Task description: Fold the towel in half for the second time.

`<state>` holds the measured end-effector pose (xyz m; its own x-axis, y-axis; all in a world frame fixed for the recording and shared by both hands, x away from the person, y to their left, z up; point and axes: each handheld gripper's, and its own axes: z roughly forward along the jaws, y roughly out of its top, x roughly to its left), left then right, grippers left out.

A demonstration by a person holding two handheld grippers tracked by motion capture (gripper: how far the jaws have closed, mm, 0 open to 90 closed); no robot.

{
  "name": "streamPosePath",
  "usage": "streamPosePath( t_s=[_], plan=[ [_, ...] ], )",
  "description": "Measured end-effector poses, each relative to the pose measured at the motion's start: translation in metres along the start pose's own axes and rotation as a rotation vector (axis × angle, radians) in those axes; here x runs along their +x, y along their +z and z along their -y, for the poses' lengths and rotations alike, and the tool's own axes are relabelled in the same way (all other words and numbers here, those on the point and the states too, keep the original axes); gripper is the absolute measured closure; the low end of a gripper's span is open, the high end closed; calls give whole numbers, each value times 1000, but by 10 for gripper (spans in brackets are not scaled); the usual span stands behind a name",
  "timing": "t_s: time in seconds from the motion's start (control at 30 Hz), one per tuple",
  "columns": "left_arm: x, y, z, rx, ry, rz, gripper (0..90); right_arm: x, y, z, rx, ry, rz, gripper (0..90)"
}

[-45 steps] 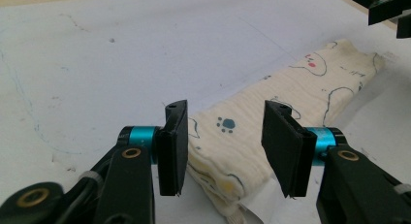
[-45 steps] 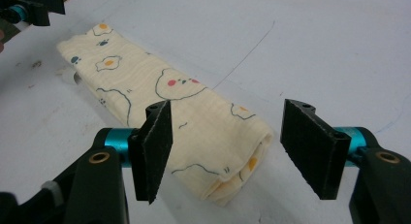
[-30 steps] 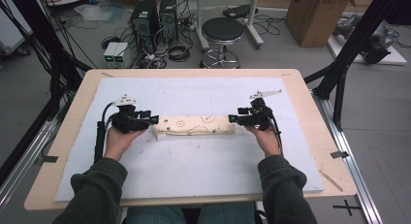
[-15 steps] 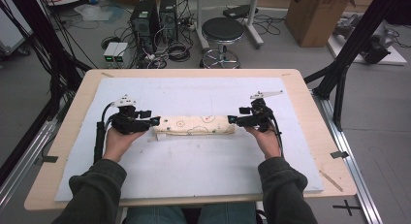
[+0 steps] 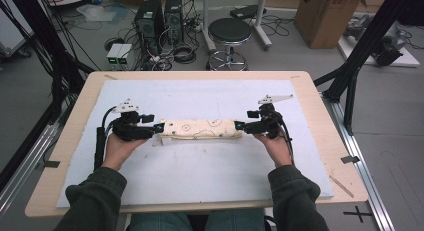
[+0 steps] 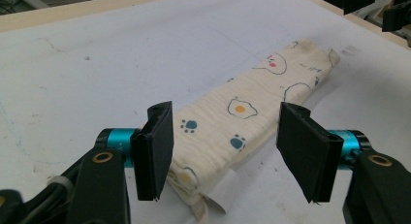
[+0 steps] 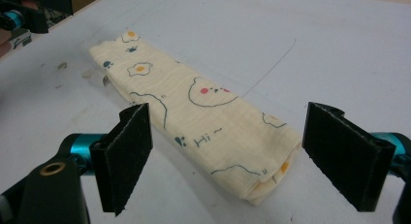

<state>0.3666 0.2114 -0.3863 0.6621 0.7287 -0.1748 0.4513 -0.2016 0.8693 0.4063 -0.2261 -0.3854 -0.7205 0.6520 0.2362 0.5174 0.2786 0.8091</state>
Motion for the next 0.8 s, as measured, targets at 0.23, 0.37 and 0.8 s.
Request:
streamPosePath(
  t_s=[0.23, 0.37, 0.8],
  plan=[
    [-2, -7, 3, 3, 12, -7, 349, 4, -5, 4, -17, -4, -3, 159],
    [-4, -10, 5, -2, 14, -6, 337, 4, -8, 8, -21, 1, 2, 142],
    [-14, -18, 7, -6, 43, 11, 299, 4, -16, 23, -18, -9, 12, 124]
  ],
)
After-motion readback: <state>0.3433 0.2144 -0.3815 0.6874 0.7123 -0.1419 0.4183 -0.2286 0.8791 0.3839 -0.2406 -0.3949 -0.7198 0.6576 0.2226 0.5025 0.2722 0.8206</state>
